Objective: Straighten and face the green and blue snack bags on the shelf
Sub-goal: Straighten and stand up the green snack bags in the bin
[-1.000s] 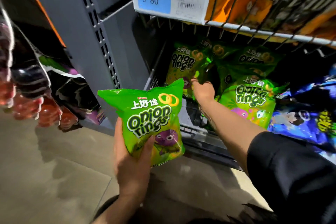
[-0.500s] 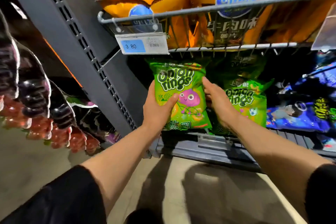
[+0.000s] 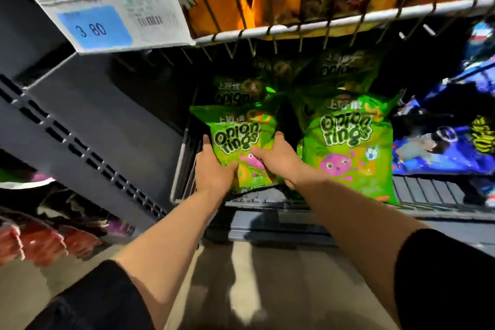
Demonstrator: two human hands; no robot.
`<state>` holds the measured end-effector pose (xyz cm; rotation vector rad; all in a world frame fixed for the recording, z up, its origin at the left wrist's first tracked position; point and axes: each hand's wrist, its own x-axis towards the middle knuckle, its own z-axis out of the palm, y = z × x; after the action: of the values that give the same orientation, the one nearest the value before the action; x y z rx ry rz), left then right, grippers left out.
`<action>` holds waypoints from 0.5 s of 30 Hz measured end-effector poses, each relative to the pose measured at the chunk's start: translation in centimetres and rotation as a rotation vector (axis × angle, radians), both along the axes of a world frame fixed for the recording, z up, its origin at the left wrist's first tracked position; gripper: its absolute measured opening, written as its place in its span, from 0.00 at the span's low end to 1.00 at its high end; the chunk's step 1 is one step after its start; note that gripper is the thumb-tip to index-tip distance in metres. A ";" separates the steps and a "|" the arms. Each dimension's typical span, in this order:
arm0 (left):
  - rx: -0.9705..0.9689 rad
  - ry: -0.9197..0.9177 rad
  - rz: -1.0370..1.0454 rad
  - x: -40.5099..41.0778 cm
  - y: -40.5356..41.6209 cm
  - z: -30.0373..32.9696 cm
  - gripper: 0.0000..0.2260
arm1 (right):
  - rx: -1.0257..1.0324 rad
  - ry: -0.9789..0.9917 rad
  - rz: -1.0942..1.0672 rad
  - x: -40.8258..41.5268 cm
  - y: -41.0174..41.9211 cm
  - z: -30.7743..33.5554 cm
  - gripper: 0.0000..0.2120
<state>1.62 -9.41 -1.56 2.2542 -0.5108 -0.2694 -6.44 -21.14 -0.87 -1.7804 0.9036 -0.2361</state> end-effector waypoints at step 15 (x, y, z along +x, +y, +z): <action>0.153 -0.154 0.122 0.7 0.3 1.3 0.30 | -0.426 0.150 0.012 -4.6 0.8 3.4 0.34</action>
<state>2.33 -9.15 -0.24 2.4570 -0.4430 -0.0745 -11.04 -20.31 2.49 -2.2193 1.0020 -0.3076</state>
